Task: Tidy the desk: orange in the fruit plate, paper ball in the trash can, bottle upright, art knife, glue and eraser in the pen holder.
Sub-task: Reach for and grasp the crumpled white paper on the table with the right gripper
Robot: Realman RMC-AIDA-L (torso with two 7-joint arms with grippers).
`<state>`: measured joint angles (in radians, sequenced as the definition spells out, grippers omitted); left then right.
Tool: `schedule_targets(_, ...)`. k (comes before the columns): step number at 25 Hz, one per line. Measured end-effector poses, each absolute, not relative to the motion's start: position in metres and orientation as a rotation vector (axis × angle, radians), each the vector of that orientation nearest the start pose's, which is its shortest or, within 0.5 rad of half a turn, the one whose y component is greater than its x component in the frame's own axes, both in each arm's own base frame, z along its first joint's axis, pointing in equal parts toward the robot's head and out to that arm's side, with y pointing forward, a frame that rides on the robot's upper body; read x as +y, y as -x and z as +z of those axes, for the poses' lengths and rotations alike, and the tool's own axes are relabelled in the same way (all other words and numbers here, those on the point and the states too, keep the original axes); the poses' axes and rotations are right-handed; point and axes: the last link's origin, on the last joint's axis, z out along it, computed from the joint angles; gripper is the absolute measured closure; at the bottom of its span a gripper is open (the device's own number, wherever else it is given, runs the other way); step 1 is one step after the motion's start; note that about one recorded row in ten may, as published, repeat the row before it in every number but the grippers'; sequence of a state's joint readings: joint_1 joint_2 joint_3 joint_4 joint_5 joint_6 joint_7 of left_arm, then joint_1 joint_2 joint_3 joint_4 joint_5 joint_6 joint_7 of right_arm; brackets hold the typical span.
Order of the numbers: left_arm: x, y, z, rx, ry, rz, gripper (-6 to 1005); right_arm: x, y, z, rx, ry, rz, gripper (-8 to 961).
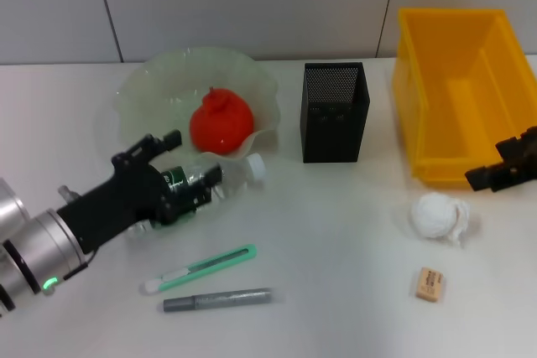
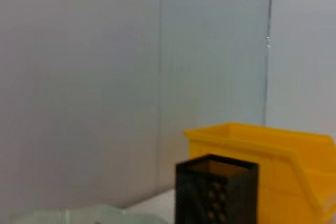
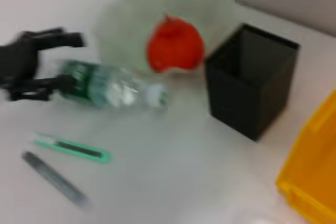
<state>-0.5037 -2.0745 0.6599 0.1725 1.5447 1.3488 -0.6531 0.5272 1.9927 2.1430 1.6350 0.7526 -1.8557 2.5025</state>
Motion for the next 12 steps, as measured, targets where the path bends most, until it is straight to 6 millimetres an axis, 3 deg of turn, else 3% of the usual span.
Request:
schedule_targets(5, 0.31, 0.291, -0.051, -0.381, 2.353, -0.811, 156, 0.347, -0.166, 0.094, 1.027, 2.492, -0.328, 190)
schedule_targets(12, 0.309, 0.291, -0.052, -0.37, 2.367, -0.799, 160, 0.367, -0.176, 0.051, 1.031, 2.428, -0.464, 191)
